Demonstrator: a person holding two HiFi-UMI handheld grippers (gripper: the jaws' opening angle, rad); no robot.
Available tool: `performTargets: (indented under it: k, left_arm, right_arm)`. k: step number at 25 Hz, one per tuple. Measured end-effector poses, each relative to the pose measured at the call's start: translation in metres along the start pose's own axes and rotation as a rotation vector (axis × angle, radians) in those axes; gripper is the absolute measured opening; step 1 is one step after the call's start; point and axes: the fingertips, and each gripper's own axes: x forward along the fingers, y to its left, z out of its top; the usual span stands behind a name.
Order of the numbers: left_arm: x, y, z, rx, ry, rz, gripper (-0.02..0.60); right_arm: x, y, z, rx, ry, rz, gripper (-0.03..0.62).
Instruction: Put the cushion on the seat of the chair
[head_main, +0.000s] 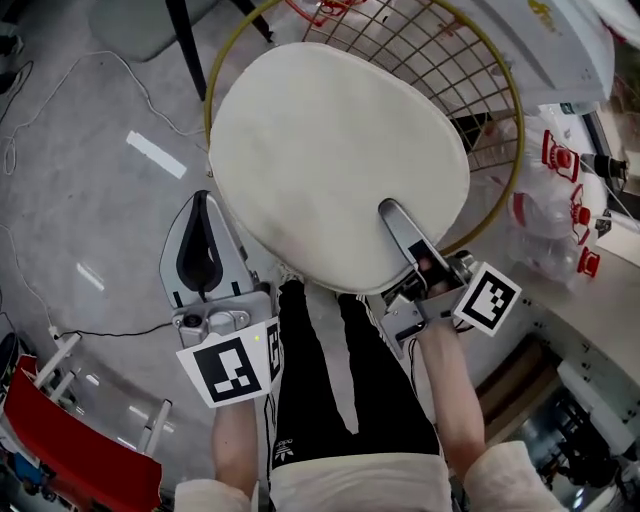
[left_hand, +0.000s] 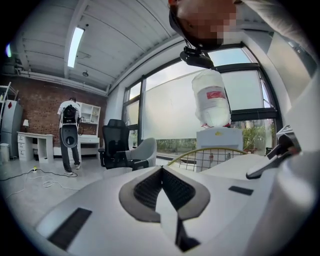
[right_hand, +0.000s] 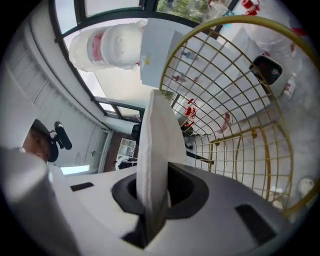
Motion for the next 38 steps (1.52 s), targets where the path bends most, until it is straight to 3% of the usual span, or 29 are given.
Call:
performTargets:
  k: [14,28,38]
  left_arm:
    - [0.001,-0.021,-0.038,-0.024,0.043,-0.050,0.014]
    - [-0.004,-0.034,-0.067,-0.034,0.100,-0.071,0.014]
    - [-0.001,-0.044,-0.082,-0.036,0.131,-0.087,0.014]
  right_arm:
    - [0.004,-0.063,0.003,0.086,-0.055,-0.094,0.043]
    - [-0.011,-0.140,0.002,-0.096,-0.024,-0.396,0.043]
    - [-0.011,-0.184,-0.003,-0.120,-0.008,-0.583,0.050]
